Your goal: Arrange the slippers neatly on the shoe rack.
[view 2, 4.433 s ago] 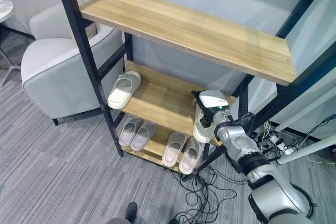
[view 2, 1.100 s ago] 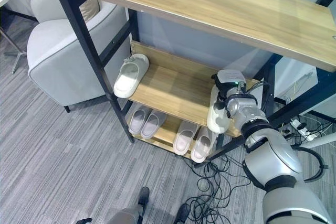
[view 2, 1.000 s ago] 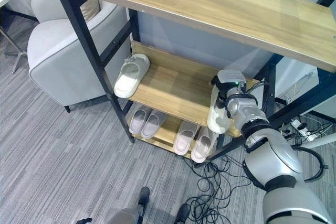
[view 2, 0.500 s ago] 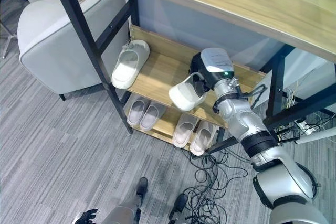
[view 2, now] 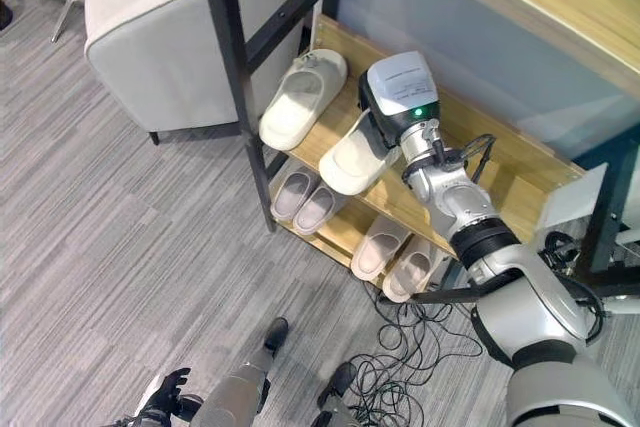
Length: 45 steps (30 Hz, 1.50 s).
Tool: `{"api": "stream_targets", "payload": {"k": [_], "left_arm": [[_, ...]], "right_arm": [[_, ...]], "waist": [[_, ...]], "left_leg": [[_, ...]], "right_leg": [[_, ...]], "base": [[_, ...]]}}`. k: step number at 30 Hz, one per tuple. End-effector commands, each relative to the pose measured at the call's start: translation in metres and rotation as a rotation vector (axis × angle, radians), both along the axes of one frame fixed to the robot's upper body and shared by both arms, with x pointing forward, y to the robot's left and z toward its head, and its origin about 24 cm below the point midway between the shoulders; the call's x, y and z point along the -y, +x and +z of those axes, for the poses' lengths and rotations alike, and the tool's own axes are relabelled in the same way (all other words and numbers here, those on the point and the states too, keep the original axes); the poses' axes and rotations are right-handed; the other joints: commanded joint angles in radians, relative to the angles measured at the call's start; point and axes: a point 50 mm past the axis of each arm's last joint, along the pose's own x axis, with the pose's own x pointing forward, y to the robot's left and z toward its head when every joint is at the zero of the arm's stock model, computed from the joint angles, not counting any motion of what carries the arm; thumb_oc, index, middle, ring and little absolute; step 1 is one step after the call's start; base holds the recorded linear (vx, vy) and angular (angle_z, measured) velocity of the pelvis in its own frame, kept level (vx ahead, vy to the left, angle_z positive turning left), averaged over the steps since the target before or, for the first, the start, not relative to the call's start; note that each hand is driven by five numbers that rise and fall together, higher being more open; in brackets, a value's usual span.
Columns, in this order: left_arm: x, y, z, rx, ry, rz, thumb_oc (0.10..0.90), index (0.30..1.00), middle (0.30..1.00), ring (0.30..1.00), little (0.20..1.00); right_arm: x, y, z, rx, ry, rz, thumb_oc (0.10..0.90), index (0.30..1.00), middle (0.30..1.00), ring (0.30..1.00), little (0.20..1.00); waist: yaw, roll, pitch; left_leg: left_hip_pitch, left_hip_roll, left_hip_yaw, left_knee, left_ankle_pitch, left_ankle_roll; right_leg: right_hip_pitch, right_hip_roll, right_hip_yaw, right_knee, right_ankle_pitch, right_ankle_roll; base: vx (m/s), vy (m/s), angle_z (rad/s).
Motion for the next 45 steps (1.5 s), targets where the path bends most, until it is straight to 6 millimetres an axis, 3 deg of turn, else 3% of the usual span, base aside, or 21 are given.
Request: {"api": "stream_targets", "payload": {"k": [1, 7, 14, 19, 20, 21, 30, 39, 45], "left_arm": [[-0.013, -0.002, 0.003, -0.016, 0.077, -0.019, 0.800, 0.900, 0.900, 0.900, 0.900], [-0.013, 0.009, 0.007, 0.034, 0.076, -0.003, 0.800, 0.900, 0.900, 0.900, 0.900], [-0.007, 0.030, 0.015, 0.152, 0.026, 0.020, 0.800, 0.900, 0.900, 0.900, 0.900], [-0.007, 0.030, 0.016, 0.162, 0.036, 0.025, 0.800, 0.900, 0.900, 0.900, 0.900], [-0.008, 0.029, 0.015, 0.160, 0.037, 0.033, 0.800, 0.900, 0.900, 0.900, 0.900], [-0.009, 0.029, 0.015, 0.156, 0.042, 0.029, 0.800, 0.900, 0.900, 0.900, 0.900], [-0.013, 0.021, 0.013, 0.129, 0.019, 0.073, 0.800, 0.900, 0.900, 0.900, 0.900], [-0.016, 0.009, 0.009, 0.083, -0.008, 0.093, 0.800, 0.900, 0.900, 0.900, 0.900], [-0.017, 0.001, 0.006, 0.055, -0.021, 0.105, 0.800, 0.900, 0.900, 0.900, 0.900]], "right_arm": [[0.003, -0.011, 0.095, 0.340, 0.034, 0.011, 0.400, 0.300, 0.300, 0.300, 0.300], [0.021, -0.007, 0.103, 0.340, 0.074, -0.067, 0.400, 0.300, 0.300, 0.300, 0.300], [0.022, -0.006, 0.111, 0.340, 0.089, -0.085, 0.400, 0.300, 0.300, 0.300, 0.300], [0.028, -0.007, 0.111, 0.355, 0.179, -0.072, 0.403, 0.305, 0.305, 0.305, 0.305], [0.029, -0.007, 0.110, 0.360, 0.224, -0.057, 0.634, 0.651, 0.651, 0.651, 0.651], [0.027, -0.007, 0.108, 0.340, 0.258, -0.032, 0.800, 0.900, 0.900, 0.900, 0.900], [0.006, -0.006, 0.098, 0.244, 0.360, 0.113, 0.800, 0.900, 0.900, 0.900, 0.900], [0.013, -0.002, 0.085, 0.125, 0.556, 0.159, 0.800, 0.900, 0.900, 0.900, 0.900], [0.021, -0.006, 0.079, 0.146, 0.688, 0.197, 0.800, 0.900, 0.900, 0.900, 0.900]], "waist": [[0.031, -0.013, -0.005], [0.039, -0.017, 0.008], [0.037, -0.010, 0.019], [0.036, -0.004, 0.021], [0.037, -0.002, 0.020], [0.037, -0.003, 0.020], [0.026, -0.012, 0.011], [0.009, -0.012, 0.012], [0.001, -0.008, 0.007]], "left_leg": [[0.074, -0.028, -0.023, -0.043, -0.062, -0.012], [0.057, -0.036, -0.041, -0.041, -0.057, -0.012], [0.051, -0.043, -0.046, -0.036, -0.055, -0.011], [0.050, -0.046, -0.049, -0.034, -0.056, -0.010], [0.051, -0.046, -0.048, -0.035, -0.057, -0.009], [0.052, -0.047, -0.045, -0.034, -0.059, -0.009], [0.062, -0.046, -0.037, -0.034, -0.063, -0.008], [0.066, -0.040, -0.026, -0.037, -0.062, -0.008], [0.071, -0.039, -0.023, -0.039, -0.065, -0.006]], "right_leg": [[0.111, -0.023, 0.003, -0.001, 0.042, 0.077], [0.106, -0.025, -0.011, -0.001, 0.046, 0.077], [0.108, -0.028, -0.017, 0.002, 0.041, 0.074], [0.109, -0.032, -0.020, 0.002, 0.039, 0.074], [0.109, -0.033, -0.021, 0.002, 0.038, 0.074], [0.109, -0.033, -0.022, 0.002, 0.039, 0.074], [0.115, -0.031, -0.014, 0.003, 0.039, 0.072], [0.109, -0.026, -0.002, 0.003, 0.035, 0.068], [0.109, -0.023, 0.002, 0.003, 0.033, 0.067]], "base": [[0.01, 0.039, 0.25], [0.00, 0.031, 0.10], [0.00, 0.033, 0.05], [0.00, 0.004, 0.01], [0.00, 0.000, 0.00], [0.00, 0.000, 0.00], [0.00, 0.000, 0.00], [0.00, 0.001, -0.01], [0.00, 0.000, -0.03]]}}
